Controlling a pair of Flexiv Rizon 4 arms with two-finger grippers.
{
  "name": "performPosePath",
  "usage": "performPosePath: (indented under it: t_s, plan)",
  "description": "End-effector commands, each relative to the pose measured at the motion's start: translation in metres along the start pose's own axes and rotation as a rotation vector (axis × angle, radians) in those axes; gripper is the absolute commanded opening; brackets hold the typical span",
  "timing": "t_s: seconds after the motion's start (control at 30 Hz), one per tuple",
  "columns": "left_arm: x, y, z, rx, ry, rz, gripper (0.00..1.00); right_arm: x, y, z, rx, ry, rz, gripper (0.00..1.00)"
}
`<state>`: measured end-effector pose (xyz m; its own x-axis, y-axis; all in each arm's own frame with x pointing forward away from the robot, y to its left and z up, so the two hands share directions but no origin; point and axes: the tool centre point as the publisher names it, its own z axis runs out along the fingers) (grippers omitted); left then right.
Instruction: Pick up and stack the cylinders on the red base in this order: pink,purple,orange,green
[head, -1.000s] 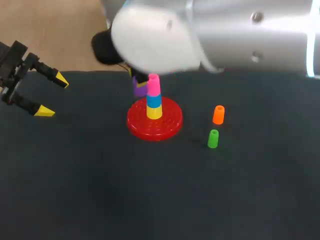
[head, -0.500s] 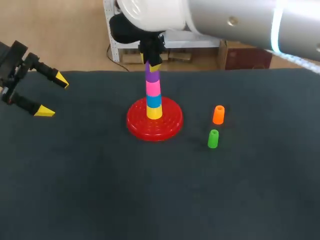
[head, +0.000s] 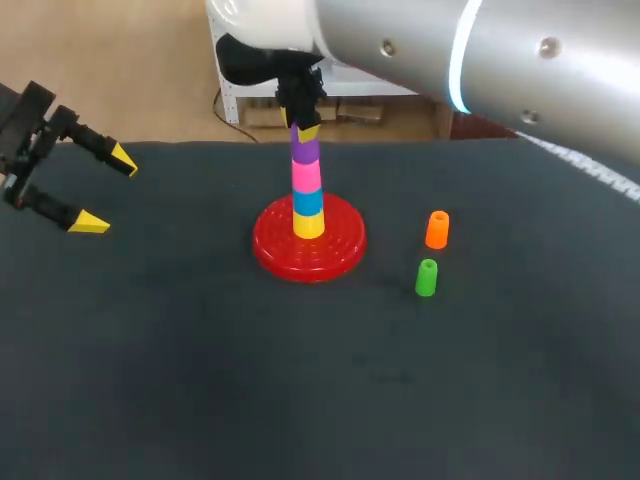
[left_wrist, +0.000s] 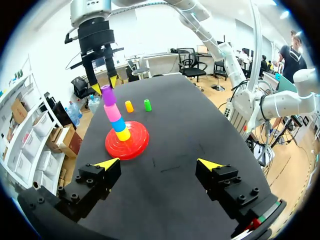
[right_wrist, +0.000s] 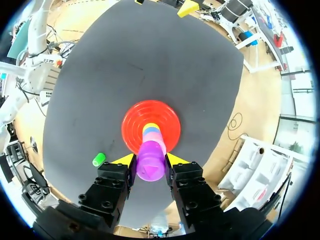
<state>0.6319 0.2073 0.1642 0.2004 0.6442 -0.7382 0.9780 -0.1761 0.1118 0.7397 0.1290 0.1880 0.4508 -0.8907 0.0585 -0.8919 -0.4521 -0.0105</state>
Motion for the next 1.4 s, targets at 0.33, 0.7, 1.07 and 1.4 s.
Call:
performPosePath:
  t_s: [0.33, 0.7, 1.07, 1.4]
  plan:
    - [0.001, 0.000, 0.000, -0.001, 0.000, 0.002, 1.00, 0.006, -0.012, 0.014, -0.069, -0.015, 0.021, 0.00]
    - [0.001, 0.000, 0.000, -0.001, 0.000, 0.002, 1.00, -0.002, 0.002, 0.018, -0.030, -0.006, 0.025, 0.65]
    - [0.001, 0.000, 0.000, -0.001, 0.000, 0.002, 1.00, 0.000, 0.031, -0.025, 0.189, -0.051, 0.089, 1.00]
    - [0.001, 0.000, 0.000, -0.001, 0.000, 0.002, 1.00, 0.051, 0.103, -0.024, 0.244, -0.058, 0.227, 1.00]
